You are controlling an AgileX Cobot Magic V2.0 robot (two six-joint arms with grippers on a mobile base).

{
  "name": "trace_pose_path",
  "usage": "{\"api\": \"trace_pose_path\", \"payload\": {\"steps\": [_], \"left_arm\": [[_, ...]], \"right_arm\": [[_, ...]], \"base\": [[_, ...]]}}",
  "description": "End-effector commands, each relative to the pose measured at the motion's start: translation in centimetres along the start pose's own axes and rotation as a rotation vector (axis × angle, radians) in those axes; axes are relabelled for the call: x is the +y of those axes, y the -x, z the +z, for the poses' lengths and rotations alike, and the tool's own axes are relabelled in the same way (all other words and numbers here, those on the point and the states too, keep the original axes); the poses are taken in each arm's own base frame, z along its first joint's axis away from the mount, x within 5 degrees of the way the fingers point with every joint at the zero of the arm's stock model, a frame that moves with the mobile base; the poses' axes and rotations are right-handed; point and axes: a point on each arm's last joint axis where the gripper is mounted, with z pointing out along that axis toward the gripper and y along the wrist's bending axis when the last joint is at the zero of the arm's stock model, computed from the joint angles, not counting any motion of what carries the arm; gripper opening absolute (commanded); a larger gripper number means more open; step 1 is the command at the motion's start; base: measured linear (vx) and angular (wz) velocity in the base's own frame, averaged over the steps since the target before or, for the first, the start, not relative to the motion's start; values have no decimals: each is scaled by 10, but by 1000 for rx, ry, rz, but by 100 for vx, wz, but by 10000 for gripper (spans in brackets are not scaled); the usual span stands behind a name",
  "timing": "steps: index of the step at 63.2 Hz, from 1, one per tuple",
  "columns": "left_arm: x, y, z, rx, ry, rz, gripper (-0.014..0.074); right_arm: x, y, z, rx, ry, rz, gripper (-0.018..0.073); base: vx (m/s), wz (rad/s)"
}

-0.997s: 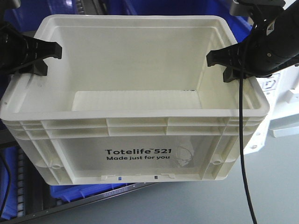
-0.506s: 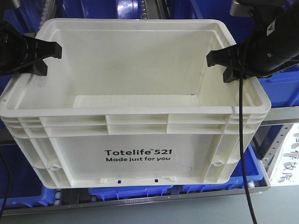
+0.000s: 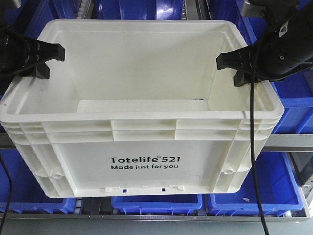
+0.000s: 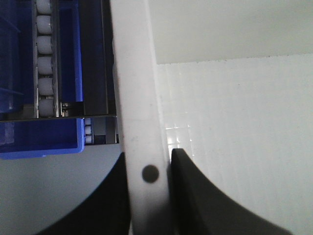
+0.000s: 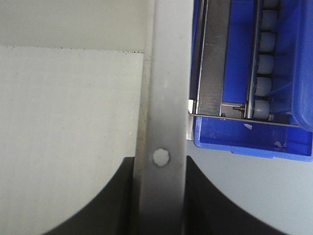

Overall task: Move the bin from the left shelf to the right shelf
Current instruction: 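Carry the tote over the new roller shelf and align it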

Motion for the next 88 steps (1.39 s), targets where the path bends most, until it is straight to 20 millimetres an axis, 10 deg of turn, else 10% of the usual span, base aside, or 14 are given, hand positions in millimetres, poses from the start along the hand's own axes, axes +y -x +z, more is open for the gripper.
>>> {"api": "trace_pose_path", "payload": {"steps": [1, 88], "left_arm": [[2, 10, -29, -157, -2, 36, 111], [2, 10, -29, -157, -2, 36, 111]], "right_arm": [[-5, 14, -30, -188, -13, -20, 61], [-5, 14, -30, -188, -13, -20, 61]], "base": [[6, 11], [6, 1]]}}
